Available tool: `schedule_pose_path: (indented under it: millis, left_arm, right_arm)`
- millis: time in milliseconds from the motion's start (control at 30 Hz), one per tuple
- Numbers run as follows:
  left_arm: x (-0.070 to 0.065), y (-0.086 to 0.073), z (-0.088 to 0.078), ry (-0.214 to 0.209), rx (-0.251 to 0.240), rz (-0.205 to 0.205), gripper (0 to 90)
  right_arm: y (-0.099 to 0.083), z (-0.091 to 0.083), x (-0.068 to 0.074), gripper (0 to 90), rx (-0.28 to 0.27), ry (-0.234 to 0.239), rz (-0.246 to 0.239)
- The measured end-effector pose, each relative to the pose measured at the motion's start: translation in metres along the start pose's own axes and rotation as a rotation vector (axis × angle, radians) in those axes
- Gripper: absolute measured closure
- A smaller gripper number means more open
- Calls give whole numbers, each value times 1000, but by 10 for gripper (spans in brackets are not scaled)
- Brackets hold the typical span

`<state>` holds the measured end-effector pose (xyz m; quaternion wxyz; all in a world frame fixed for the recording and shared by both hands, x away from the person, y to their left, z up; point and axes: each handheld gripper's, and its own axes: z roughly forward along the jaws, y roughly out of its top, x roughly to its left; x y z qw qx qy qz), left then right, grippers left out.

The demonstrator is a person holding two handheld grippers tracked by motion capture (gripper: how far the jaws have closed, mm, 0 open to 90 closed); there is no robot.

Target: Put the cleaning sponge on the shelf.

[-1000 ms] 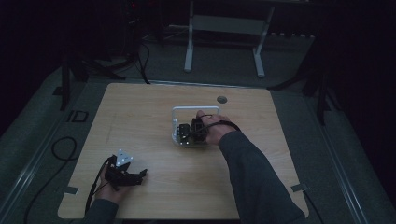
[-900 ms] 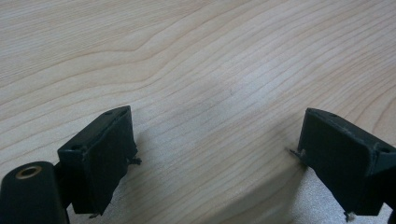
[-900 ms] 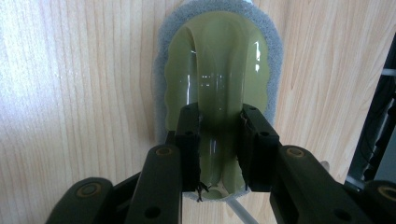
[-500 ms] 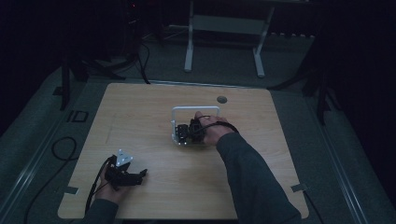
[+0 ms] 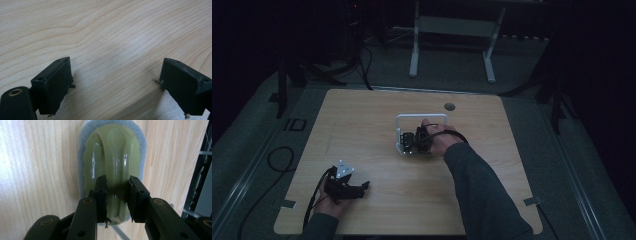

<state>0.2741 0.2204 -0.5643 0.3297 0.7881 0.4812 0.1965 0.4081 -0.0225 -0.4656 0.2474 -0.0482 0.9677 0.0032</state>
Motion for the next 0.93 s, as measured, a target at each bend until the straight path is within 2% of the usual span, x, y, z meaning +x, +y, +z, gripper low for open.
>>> schedule_pose_path:
  millis: [67, 200, 400, 567, 733, 767, 833, 933]
  left_arm:
    - [0, 0, 0, 0, 1, 1, 110]
    - [0, 0, 0, 0, 2, 2, 110]
    - [0, 0, 0, 0, 3, 2, 110]
    - [0, 0, 0, 0, 0, -1, 110]
    - [0, 0, 0, 1, 1, 2, 110]
    - [0, 0, 0, 1, 1, 2, 110]
    - [0, 0, 0, 0, 0, 0, 110]
    - [0, 0, 0, -2, 0, 2, 109]
  right_arm:
    - [0, 1, 0, 697, 7, -13, 7]
    - [0, 3, -1, 598, 13, -31, 27]
    - [-5, 0, -1, 567, -3, -48, 49]
    - [-8, -11, -1, 542, -30, -62, 60]
    - [-12, -32, -2, 526, -104, -61, 140]
    - [-12, -32, -2, 526, -104, -61, 140]
    - [-16, -42, -1, 526, -151, -46, 193]
    - [-22, -51, 1, 529, -189, -27, 243]
